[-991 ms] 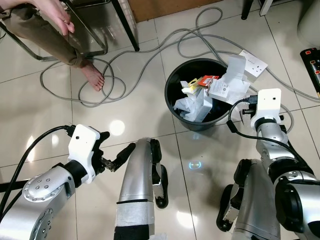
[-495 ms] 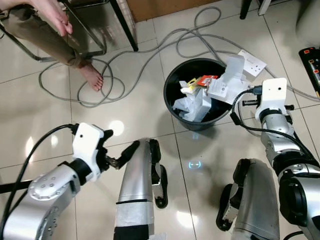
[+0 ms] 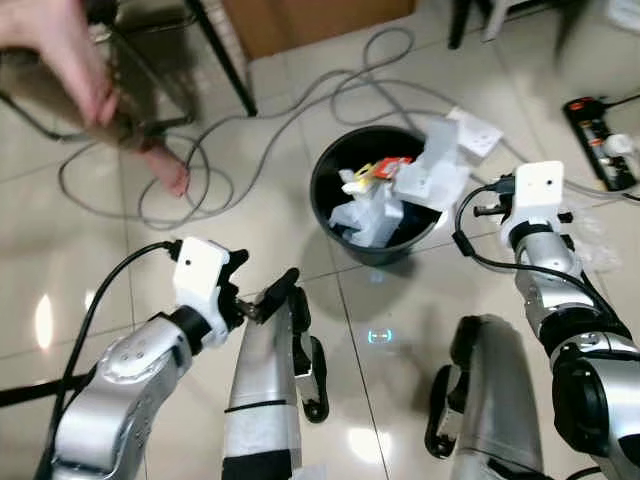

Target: Picking trash to rubbish bin

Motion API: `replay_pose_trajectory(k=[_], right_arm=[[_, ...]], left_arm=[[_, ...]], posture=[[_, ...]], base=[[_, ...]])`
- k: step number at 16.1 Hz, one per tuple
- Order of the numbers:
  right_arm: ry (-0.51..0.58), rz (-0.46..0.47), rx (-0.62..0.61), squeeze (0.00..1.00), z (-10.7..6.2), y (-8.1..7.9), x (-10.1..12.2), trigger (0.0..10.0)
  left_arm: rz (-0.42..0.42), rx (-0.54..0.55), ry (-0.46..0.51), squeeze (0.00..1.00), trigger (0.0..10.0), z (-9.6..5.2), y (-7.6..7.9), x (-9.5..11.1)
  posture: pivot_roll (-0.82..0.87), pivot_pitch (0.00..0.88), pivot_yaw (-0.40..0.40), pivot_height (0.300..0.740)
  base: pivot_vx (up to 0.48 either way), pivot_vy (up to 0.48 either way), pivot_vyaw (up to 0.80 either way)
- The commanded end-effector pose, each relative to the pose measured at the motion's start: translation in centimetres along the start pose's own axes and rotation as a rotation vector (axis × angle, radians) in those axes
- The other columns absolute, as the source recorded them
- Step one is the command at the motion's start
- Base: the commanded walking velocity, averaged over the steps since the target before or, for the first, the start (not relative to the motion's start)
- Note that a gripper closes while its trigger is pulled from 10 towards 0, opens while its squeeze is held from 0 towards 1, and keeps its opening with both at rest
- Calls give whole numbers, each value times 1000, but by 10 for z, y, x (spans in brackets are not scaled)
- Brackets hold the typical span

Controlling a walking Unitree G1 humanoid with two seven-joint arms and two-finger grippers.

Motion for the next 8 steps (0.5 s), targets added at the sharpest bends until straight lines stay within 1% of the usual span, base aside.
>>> replay_pose_trajectory(k=[1, 2, 4, 5, 8], right_arm=[[-20, 15, -5, 0, -6, 4, -12, 10000], [-21, 35, -7, 0, -7, 7, -12, 10000], [-5, 30, -7, 0, -7, 11, -8, 10000], [-3, 30, -3, 0, -7, 11, -8, 10000], [9, 24, 47, 0, -10, 8, -7, 10000]], left_arm=[[1, 12, -22, 0, 10000, 1, 0, -9], [-1, 13, -11, 0, 10000, 5, 1, -8], [-4, 14, 11, 0, 10000, 11, 2, -6], [-3, 13, 17, 0, 10000, 14, 2, -5], [-5, 4, 54, 0, 10000, 29, 5, -2]], posture=[[160, 385, 143, 605], [153, 374, 138, 615], [131, 342, 130, 635], [124, 331, 129, 640], [76, 278, 118, 670]], base=[[0, 0, 0], [0, 0, 0], [0, 0, 0], [0, 0, 0], [0, 0, 0]])
Point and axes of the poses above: a point about 5 cm out from each wrist's last joint towards the gripper, its own z axis pointing out of the wrist towards the gripper, its own x axis along the axis of the wrist's last joint, y = z × x, the point moved 6 cm from there along z, pointing out of the wrist towards the gripper, and after that the axes turned 12 degrees about z, right-handed, at the moved point
